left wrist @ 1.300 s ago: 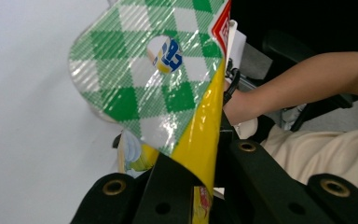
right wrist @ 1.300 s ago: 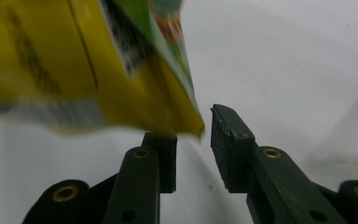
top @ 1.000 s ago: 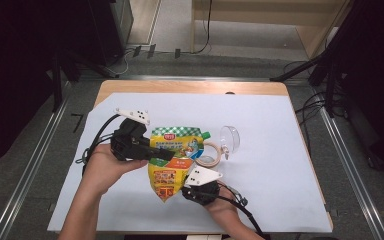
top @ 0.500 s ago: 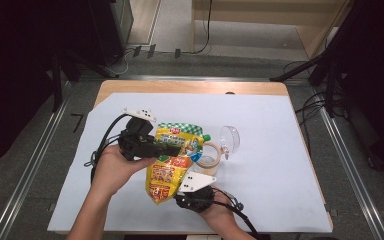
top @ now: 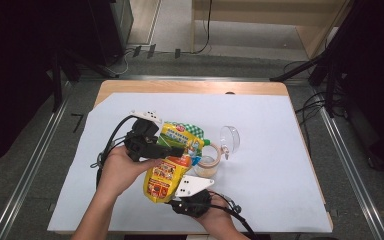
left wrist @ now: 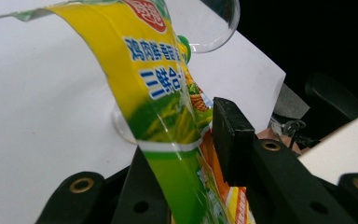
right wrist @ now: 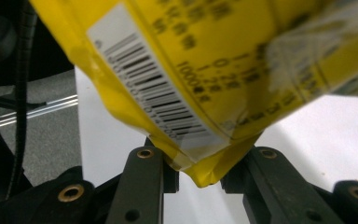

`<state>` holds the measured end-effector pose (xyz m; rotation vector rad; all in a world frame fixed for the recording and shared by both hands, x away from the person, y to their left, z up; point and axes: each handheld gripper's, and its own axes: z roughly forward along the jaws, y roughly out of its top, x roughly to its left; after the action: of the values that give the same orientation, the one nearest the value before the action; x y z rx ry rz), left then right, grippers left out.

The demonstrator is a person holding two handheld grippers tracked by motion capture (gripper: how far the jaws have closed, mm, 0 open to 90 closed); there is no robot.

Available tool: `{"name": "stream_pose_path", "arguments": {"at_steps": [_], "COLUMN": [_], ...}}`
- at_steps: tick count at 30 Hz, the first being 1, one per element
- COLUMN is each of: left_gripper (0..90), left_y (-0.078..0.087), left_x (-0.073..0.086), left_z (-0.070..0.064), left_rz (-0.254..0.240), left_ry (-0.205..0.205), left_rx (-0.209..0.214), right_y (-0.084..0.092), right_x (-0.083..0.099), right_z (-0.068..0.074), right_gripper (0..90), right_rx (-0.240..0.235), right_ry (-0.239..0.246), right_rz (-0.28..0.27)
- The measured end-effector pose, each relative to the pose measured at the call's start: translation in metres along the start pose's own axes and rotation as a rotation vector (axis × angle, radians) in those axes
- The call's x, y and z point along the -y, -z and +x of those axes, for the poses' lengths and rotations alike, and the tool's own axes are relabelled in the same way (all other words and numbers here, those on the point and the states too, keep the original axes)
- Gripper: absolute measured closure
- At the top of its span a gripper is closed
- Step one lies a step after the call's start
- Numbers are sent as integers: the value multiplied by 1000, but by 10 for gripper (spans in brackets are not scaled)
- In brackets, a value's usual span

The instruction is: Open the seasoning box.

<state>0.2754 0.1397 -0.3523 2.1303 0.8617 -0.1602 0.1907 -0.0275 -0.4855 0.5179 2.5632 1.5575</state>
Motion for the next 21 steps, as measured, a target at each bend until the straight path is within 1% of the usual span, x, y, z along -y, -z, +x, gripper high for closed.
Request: {"name": "stream_pose_path", "arguments": {"at_steps": [5, 8, 10, 13, 16, 18, 21], "left_gripper": [727, 703, 685, 654, 627, 626, 622], "left_y": [-4, -7, -8, -11, -16, -21, -26], "left_x": [-1, -1, -1, -1, -3, -4, -7], "left_z": [-1, -1, -1, -1, -2, -2, -3], "left_rz": [16, 21, 25, 27, 41, 54, 74], "left_ry": [6, 3, 19, 19, 23, 23, 42], "left_rx": [-8, -22, -25, -38, -52, -60, -62], "right_y": [1, 0, 0, 1, 1, 0, -1], "right_x": [-3, -4, -5, -7, -8, -9, -10], "right_z": [3, 4, 4, 3, 4, 4, 7], "right_gripper": [744, 741, 740, 738, 733, 728, 719], "right_rx": [-20, -34, -41, -54, -69, -75, -75], "right_ry": [-9, -16, -21, -36, -48, -46, -29], "right_rz": [3, 5, 6, -2, -3, 2, 9]}}
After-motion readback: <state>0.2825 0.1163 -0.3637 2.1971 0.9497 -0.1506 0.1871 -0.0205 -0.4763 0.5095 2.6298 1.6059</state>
